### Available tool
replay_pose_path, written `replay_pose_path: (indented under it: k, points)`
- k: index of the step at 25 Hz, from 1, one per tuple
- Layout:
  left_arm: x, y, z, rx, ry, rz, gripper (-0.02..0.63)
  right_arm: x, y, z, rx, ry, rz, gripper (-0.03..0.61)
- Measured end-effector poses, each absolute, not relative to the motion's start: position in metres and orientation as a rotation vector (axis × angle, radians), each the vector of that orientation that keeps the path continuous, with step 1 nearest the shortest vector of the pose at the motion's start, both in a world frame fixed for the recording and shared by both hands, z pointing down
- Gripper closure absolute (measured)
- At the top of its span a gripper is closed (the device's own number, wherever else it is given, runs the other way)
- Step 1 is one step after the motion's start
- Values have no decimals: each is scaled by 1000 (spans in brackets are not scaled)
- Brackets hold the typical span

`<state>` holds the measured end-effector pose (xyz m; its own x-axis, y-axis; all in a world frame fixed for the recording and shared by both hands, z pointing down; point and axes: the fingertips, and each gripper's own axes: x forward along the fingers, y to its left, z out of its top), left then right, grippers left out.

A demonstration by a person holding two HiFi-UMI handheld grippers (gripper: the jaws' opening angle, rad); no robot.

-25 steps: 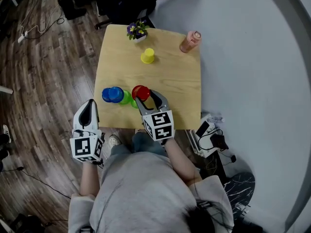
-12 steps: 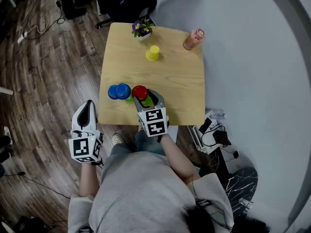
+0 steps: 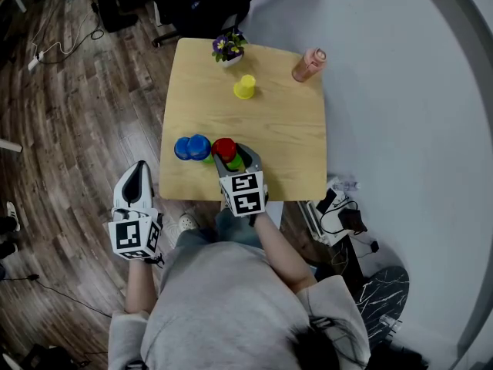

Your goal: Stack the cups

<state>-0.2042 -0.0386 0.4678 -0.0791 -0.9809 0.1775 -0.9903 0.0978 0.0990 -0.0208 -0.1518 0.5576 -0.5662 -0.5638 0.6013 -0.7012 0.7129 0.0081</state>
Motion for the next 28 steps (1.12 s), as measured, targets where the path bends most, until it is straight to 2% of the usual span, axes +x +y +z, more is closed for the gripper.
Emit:
replay_pose_path:
  k: [8,15,28]
  points:
    - [-204,-46,469,1987,-2164,63,555,-25,-148,551,919,-2378,323,344]
    - [-194,-61,464,2003,-2164,51,555,-14,-158,509,951,-2502,331,344]
    - [-164,-88,451,1951,-2243,-8,555,41,-270,460,1012,-2561,308,344]
